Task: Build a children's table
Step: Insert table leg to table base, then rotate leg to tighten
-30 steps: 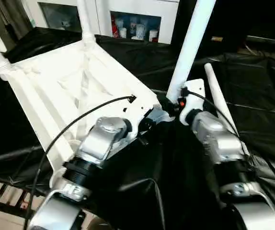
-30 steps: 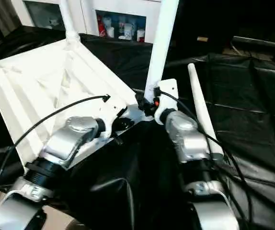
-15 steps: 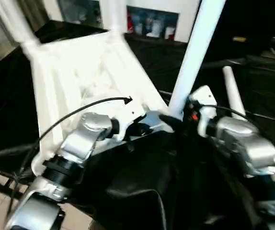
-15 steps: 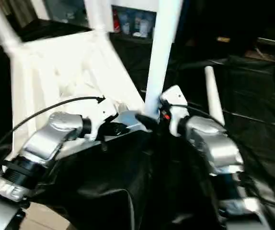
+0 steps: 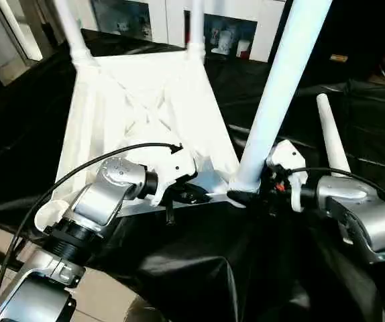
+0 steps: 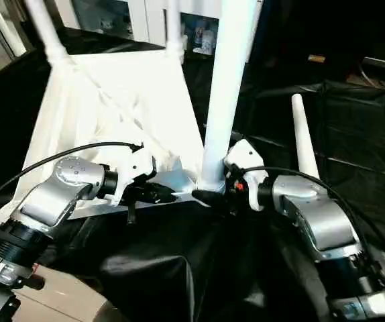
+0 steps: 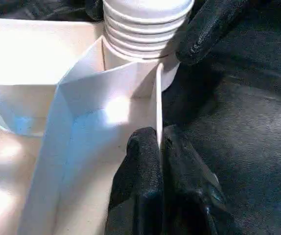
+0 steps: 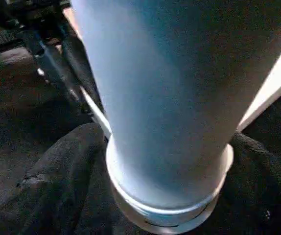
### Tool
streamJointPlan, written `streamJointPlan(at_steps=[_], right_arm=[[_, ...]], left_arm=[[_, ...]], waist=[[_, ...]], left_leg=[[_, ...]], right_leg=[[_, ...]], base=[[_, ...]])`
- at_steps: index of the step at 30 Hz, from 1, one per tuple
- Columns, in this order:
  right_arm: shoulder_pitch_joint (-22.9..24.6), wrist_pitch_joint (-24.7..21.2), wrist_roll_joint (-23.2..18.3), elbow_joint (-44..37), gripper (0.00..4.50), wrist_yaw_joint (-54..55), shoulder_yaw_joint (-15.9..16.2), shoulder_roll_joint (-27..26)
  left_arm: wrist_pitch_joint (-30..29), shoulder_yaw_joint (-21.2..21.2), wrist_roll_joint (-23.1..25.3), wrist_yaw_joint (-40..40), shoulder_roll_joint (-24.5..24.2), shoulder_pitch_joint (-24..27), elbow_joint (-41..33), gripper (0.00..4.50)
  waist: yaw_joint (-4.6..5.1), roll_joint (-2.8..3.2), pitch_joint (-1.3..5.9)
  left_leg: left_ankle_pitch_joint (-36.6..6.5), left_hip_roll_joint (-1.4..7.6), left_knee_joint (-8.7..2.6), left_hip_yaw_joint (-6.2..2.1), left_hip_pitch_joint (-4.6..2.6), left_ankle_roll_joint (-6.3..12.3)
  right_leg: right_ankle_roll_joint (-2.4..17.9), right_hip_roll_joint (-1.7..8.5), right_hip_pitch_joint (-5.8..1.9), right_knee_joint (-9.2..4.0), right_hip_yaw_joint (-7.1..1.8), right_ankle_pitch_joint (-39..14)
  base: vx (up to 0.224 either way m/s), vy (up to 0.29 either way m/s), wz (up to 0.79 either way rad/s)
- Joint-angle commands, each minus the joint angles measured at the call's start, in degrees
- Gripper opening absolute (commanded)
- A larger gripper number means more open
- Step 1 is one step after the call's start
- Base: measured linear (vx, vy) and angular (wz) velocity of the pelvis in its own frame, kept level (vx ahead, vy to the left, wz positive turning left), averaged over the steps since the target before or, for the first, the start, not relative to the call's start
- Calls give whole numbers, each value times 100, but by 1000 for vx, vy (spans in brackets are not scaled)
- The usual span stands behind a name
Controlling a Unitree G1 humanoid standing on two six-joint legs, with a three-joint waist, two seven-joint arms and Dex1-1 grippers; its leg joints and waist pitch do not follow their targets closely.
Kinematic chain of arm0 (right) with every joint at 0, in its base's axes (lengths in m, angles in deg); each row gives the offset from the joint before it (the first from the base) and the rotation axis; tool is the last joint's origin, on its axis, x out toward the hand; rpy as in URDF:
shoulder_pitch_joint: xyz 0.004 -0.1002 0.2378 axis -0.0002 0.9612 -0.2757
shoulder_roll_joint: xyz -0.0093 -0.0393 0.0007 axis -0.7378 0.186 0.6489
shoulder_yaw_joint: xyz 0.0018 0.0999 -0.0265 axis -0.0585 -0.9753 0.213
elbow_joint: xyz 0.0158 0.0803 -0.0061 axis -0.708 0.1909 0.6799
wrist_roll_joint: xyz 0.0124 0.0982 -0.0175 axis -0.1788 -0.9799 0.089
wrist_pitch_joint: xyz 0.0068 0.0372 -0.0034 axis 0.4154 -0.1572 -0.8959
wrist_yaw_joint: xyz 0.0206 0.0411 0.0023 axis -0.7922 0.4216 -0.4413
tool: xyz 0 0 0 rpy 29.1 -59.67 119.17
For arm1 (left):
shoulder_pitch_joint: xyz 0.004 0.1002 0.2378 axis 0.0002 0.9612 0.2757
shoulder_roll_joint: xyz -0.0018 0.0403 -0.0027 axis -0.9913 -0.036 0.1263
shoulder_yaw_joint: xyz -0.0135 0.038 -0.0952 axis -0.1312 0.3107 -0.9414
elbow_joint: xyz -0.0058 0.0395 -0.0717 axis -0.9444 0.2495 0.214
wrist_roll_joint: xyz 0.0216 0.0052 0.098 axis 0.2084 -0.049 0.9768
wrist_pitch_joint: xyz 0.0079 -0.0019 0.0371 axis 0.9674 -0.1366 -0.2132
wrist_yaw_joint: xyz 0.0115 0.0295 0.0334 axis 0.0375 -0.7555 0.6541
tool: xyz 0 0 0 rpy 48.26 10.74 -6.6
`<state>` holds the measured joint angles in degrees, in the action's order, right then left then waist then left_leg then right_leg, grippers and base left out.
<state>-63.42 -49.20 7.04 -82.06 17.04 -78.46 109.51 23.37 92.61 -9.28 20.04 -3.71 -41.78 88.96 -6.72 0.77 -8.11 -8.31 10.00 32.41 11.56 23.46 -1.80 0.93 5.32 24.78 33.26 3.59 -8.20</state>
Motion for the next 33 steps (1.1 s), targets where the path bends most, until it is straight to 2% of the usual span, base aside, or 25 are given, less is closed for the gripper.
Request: streamJointPlan(at_steps=[1, 4, 9, 13, 17, 19, 20, 21, 23, 24, 25, 26, 28, 29, 31, 33], right_arm=[[42, -51, -128, -168, 351, -92, 35, 54], [87, -33, -119, -175, 314, -118, 73, 50], [161, 13, -63, -119, 288, -99, 144, -2], [220, 16, -62, -79, 279, -31, 159, -76], [268, 25, -14, 247, 279, 533, 6, -511], [185, 52, 114, 717, 279, 1380, -192, -1104], [185, 52, 114, 717, 279, 1380, -192, -1104], [128, 72, 149, 919, 279, 1725, -281, -1353], [-110, 159, 269, 1501, 278, 2696, -496, -2014], [-110, 159, 269, 1501, 278, 2696, -496, -2014], [-203, 212, 320, 1690, 278, 2964, -524, -2230], [-297, 270, 404, 1856, 278, 3204, -513, -2404], [-436, 412, 457, 2056, 278, 3411, -473, -2700], [-468, 471, 437, 2101, 313, 3400, -497, -2786], [-503, 486, 364, 2141, 347, 3342, -561, -2890], [-519, 538, 433, 2144, 350, 3273, -503, -2868]], left_arm=[[235, 41, -306, -247, 67, -101, -243, 0], [265, 55, -293, -298, 57, -98, -223, 0], [278, 54, -260, -315, 69, -93, -196, 0], [246, 39, -231, -278, 81, -101, -158, 0], [43, -54, -161, 37, 214, -175, 8, 0], [-242, -257, -33, 794, 563, -369, 328, 0], [-242, -257, -33, 794, 563, -369, 328, 0], [-360, -325, 11, 1083, 711, -453, 447, 0], [-620, -508, 105, 1899, 1177, -680, 770, 0], [-620, -508, 105, 1899, 1177, -680, 770, 0], [-662, -568, 115, 2192, 1372, -756, 877, 0], [-681, -616, 123, 2450, 1552, -826, 969, 0], [-587, -540, 139, 2604, 1804, -886, 1025, 0], [-547, -504, 151, 2597, 1873, -882, 1012, 0], [-486, -451, 155, 2538, 1938, -869, 997, 0], [-439, -400, 149, 2442, 1927, -814, 930, 0]], waist=[[13, 7, 528], [9, 8, 537], [12, -1, 548], [9, 3, 544], [25, 0, 544], [63, 13, 517], [73, 8, 513], [91, -10, 508], [149, -4, 485], [172, -6, 481], [193, -14, 479], [195, -17, 481], [192, -21, 476], [187, -26, 480], [179, -29, 497], [178, -17, 510]], left_leg=[[-1389, 325, -346, -163, -222, 199], [-1275, 320, -321, -158, -208, 264], [-1171, 315, -299, -158, -197, 333], [-1219, 316, -296, -156, -208, 333], [-1299, 304, -302, -167, -190, 266], [-1572, 297, -312, -175, -199, 115], [-1661, 292, -313, -178, -198, 60], [-1763, 276, -323, -194, -189, -19], [-2033, 268, -344, -224, -201, -138], [-2090, 257, -343, -223, -205, -156], [-2143, 247, -346, -238, -202, -187], [-2159, 242, -344, -246, -200, -190], [-2146, 229, -341, -240, -224, -132], [-2126, 227, -342, -235, -227, -104], [-1997, 238, -349, -226, -216, -13], [-1991, 248, -356, -224, -215, 0]], right_leg=[[1213, 364, -324, -342, -260, -1463], [1294, 353, -323, -310, -260, -1253], [1354, 347, -335, -277, -252, -1102], [1342, 349, -327, -291, -254, -1215], [1296, 356, -326, -302, -250, -1388], [1258, 358, -287, -343, -245, -1758], [1226, 361, -287, -354, -244, -1903], [1121, 374, -311, -367, -234, -2151], [966, 377, -281, -423, -217, -2559], [936, 381, -278, -439, -210, -2661], [859, 389, -287, -460, -198, -2836], [814, 388, -296, -468, -189, -2896], [677, 383, -265, -531, -192, -3025], [649, 382, -270, -539, -194, -3017], [660, 364, -275, -522, -200, -2793], [711, 352, -275, -501, -199, -2621]], base=[[0, 0, 0], [0, 0, 0], [0, 0, 0], [0, 0, 0], [0, 0, 0], [0, 0, 0], [0, 0, 0], [0, 0, 0], [0, 0, 0], [0, 0, 0], [0, 0, 0], [0, 0, 0], [0, 0, 0], [0, 0, 0], [0, 0, 0], [0, 0, 0]])
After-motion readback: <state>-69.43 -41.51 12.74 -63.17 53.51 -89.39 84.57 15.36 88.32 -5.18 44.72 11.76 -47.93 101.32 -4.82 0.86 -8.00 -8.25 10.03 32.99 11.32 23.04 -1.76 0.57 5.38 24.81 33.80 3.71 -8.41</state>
